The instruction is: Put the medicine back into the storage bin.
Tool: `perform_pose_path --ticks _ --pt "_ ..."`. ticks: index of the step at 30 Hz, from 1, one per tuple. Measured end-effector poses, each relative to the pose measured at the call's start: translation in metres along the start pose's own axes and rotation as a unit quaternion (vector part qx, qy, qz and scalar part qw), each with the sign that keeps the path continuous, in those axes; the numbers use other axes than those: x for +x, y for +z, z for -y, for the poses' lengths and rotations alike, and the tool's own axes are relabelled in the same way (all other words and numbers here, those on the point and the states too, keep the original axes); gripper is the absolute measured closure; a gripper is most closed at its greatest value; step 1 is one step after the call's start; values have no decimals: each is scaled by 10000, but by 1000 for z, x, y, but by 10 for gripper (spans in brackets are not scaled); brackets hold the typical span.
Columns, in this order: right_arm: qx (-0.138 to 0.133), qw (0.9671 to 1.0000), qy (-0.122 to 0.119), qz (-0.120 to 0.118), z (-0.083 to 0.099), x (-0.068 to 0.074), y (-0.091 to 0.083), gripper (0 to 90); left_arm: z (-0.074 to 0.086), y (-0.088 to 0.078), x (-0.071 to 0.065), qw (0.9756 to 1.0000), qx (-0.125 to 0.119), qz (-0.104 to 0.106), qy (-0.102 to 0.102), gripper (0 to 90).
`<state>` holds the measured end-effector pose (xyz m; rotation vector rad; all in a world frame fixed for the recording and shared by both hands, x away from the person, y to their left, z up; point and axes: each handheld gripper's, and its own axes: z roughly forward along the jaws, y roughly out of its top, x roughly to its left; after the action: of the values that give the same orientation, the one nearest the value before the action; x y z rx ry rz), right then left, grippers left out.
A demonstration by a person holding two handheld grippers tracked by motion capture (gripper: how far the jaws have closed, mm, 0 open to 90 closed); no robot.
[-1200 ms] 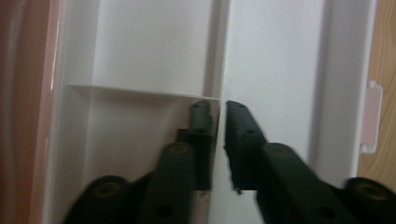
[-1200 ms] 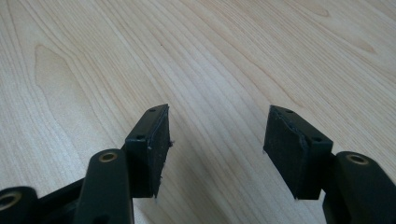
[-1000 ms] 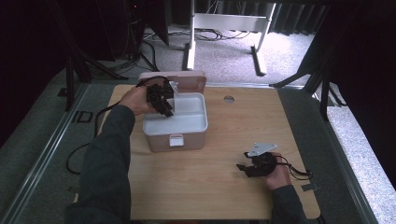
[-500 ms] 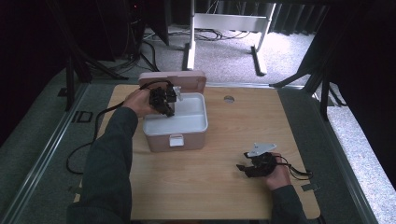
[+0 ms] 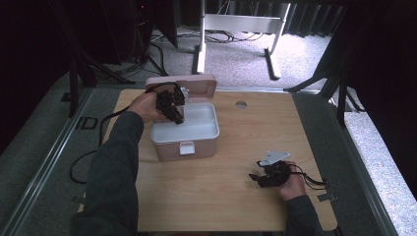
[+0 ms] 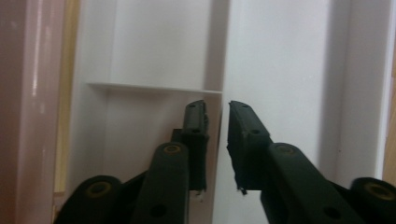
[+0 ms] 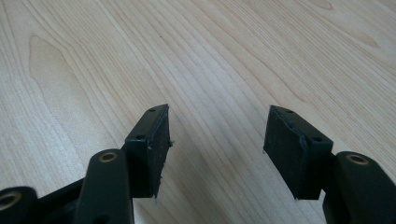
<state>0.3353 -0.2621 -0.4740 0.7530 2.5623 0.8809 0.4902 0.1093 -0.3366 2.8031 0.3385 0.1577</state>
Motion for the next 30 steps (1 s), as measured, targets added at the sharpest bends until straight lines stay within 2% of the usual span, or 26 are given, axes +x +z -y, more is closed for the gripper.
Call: perform_pose_path --ticks 2,3,9,10,11,13,15,16,19,22,26,27,28,30 --pt "-8 10000 20 1 0 -1 0 399 1 -2 -2 10000 -63 -50 50 700" --pt "-12 10000 20 2 0 -1 0 399 2 -4 -2 9997 -112 -133 186 684" --pt "14 10000 3 -7 0 0 0 399 11 -12 -13 9991 -268 -285 188 599" --pt "17 10000 6 -3 0 0 0 398 16 -18 -18 9983 -481 -305 126 599" --pt "14 10000 11 -3 0 0 0 397 19 -20 -20 9978 -575 -319 92 596" --pt "14 10000 17 -10 0 0 1 397 28 -27 -25 9952 -933 -297 -42 592" --pt "23 10000 16 -5 0 0 1 396 32 -29 -26 9943 -1023 -306 -76 591" --pt "37 10000 3 -2 0 0 1 396 42 -35 -30 9915 -1226 -386 -189 591" --pt "37 10000 -5 -2 -1 0 2 395 58 -44 -31 9882 -1418 -422 -407 566" --pt "46 10000 4 -1 -1 -1 2 392 74 -53 -31 9833 -1676 -392 -586 565" --pt "51 10000 2 3 -1 -1 1 392 93 -64 -32 9745 -2030 -447 -845 556" --pt "51 10000 2 3 -1 -1 1 392 93 -64 -32 9745 -2030 -447 -845 555" --pt "45 10000 6 6 -1 -1 1 392 102 -69 -32 9697 -2159 -569 -994 555" --pt "34 10000 20 14 -1 -1 0 392 109 -72 -31 9648 -2288 -632 -1134 555"
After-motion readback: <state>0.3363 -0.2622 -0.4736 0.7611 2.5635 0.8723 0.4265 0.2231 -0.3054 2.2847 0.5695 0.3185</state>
